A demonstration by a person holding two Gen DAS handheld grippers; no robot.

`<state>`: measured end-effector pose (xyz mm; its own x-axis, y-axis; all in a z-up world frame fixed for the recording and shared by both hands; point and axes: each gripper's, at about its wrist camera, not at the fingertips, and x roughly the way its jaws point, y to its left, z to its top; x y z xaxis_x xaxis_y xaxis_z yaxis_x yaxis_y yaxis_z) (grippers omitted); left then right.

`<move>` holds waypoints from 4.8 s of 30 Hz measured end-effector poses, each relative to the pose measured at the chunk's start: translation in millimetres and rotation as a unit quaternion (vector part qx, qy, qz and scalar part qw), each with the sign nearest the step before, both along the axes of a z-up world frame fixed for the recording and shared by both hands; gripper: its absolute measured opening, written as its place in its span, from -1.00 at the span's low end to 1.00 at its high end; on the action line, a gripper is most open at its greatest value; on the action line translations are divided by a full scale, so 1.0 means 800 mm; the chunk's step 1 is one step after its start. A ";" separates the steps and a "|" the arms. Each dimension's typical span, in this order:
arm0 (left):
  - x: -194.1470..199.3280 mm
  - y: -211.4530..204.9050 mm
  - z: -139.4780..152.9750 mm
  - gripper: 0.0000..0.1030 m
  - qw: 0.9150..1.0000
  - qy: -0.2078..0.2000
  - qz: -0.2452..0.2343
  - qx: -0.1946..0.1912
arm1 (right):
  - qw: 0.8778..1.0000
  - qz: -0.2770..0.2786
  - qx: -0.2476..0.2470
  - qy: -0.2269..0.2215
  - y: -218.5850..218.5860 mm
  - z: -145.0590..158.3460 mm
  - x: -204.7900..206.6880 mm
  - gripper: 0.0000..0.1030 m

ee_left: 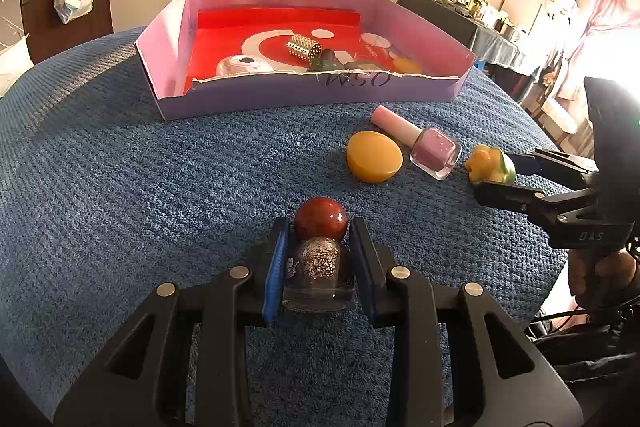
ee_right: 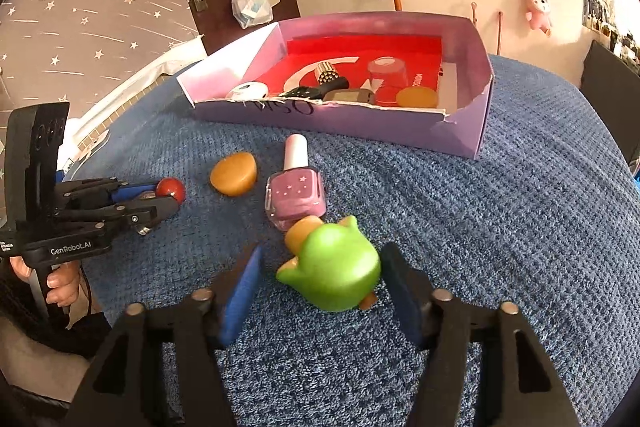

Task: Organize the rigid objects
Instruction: 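Lift both held items off the table toward the tray, then lower both items into the red tray and open both tools, then lift both open tools back out of the tray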

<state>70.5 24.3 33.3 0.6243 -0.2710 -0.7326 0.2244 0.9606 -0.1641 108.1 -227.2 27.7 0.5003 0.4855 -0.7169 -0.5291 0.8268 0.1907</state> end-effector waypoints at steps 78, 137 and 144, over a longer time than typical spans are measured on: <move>0.299 -0.011 0.022 -0.45 0.992 0.083 -0.033 0.089 | 0.987 0.024 -0.138 0.079 0.128 0.036 0.324 -0.01; 0.204 0.000 0.113 -0.43 0.998 -0.026 -0.015 0.047 | 0.998 0.018 -0.054 0.022 0.099 0.114 0.263 0.47; 0.163 0.006 0.141 -0.43 0.998 -0.062 -0.004 0.013 | 1.000 0.011 -0.007 -0.027 0.078 0.158 0.207 0.62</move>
